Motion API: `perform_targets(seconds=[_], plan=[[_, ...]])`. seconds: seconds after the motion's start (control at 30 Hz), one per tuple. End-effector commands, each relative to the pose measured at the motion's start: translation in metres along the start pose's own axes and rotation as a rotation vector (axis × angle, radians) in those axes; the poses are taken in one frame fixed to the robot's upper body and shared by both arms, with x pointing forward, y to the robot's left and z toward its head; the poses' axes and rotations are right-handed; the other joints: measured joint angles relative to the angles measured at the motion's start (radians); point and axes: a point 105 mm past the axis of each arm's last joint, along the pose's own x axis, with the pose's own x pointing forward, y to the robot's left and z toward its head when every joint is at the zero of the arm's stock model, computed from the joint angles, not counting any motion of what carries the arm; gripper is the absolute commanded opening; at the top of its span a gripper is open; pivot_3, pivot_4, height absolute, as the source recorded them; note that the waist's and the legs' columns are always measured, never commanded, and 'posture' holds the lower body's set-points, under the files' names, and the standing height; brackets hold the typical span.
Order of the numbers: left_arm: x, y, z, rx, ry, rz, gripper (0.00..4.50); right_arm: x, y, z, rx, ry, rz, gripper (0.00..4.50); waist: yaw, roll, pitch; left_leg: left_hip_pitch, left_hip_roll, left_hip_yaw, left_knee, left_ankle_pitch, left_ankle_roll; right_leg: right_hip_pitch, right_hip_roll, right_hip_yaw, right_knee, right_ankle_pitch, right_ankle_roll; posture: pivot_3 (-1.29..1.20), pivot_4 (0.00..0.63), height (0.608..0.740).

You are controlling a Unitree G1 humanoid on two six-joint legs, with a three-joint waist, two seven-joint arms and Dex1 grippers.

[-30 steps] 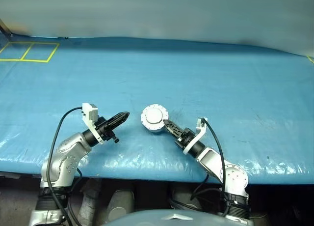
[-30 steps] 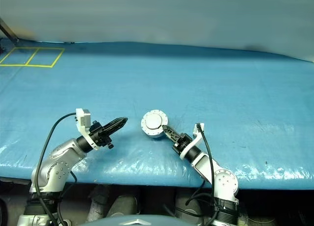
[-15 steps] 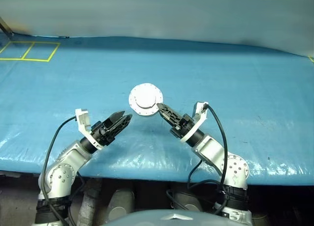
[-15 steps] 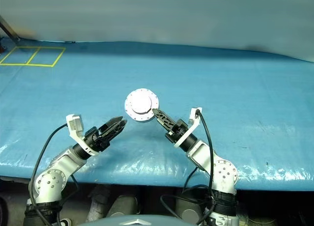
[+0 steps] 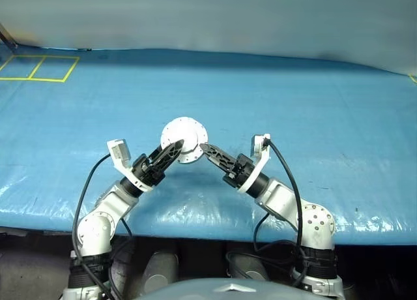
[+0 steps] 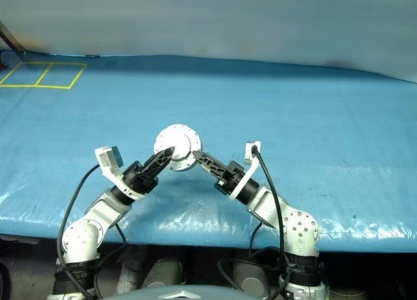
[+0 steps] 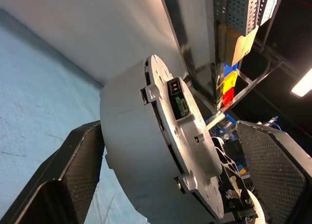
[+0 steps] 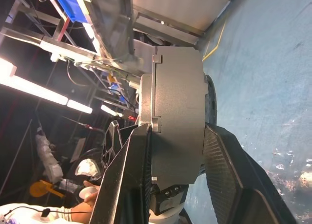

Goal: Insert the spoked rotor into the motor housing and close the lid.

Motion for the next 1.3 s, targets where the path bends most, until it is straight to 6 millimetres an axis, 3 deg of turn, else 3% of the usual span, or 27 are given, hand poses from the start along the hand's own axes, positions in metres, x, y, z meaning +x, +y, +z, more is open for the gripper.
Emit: perform_targets(seconds=[0.03,0.2,0.33,0.43,0.57,0.9,1.17,1.2,1.3], plan=[[0.016,-0.005,-0.003,-0.059,-0.029,-0.053,4.47,0.006,0.023,0.006,-0.021,-0.021,0.101,1.22,0.001,0.000,0.000,0.000,0.000,0.000,0.000,0.000,0.000,0.000,0.000,0.000,0.000,0.000,0.000,0.00,0.150,0.740],[0.027,-0.007,-0.019,-0.135,-0.006,-0.078,4.47,0.007,0.020,0.006,-0.018,-0.017,0.084,1.22,-0.002,0.000,0.000,0.000,0.000,0.000,0.001,0.000,0.000,0.000,0.000,0.000,0.000,0.000,0.000,0.00,0.150,0.740],[0.026,-0.004,-0.020,-0.192,-0.037,-0.057,4.47,0.006,0.018,0.006,-0.014,-0.021,0.068,1.22,-0.002,0.000,0.000,0.000,0.000,0.000,0.001,0.000,0.000,0.000,0.000,0.000,0.001,0.000,0.000,0.00,0.150,0.740],[0.023,-0.001,-0.017,-0.197,-0.059,-0.030,3.91,0.006,0.015,0.006,-0.011,-0.028,0.050,1.22,-0.003,0.000,0.000,0.000,0.000,0.000,0.001,0.000,0.000,0.000,0.000,0.000,0.001,0.000,0.000,0.00,0.150,0.740],[0.021,0.002,-0.013,-0.192,-0.085,0.010,2.74,0.005,0.013,0.006,-0.008,-0.033,0.035,1.22,0.000,0.000,0.000,0.000,0.000,0.000,0.002,0.000,0.000,0.000,0.000,0.000,0.001,0.000,0.000,0.00,0.150,0.740],[0.016,0.007,-0.008,-0.209,-0.121,0.059,2.73,0.006,0.004,0.011,-0.016,-0.057,-0.014,1.22,0.000,0.000,0.000,0.000,0.000,0.000,0.002,0.000,0.000,0.000,0.000,0.000,0.002,0.000,0.000,0.00,0.150,0.740],[0.020,0.005,-0.003,-0.197,-0.145,0.057,2.71,0.009,-0.010,0.017,-0.135,-0.103,-0.140,1.22,0.000,0.000,0.000,0.000,0.000,0.000,0.003,0.000,0.000,0.000,0.000,0.000,0.002,0.000,0.000,0.00,0.150,0.740],[0.021,0.006,-0.003,-0.195,-0.148,0.058,2.71,0.009,-0.010,0.017,-0.134,-0.103,-0.134,1.90,0.001,-0.001,0.000,0.000,0.000,0.000,0.003,0.000,0.000,0.000,0.000,0.000,0.002,0.000,0.000,0.00,0.150,0.740],[0.022,0.006,-0.003,-0.192,-0.155,0.059,2.71,0.010,-0.010,0.014,-0.123,-0.095,-0.126,2.77,0.002,-0.001,0.000,0.000,0.000,0.000,0.003,0.000,0.000,0.000,0.000,0.001,0.002,0.000,0.000,0.00,0.150,0.740]])
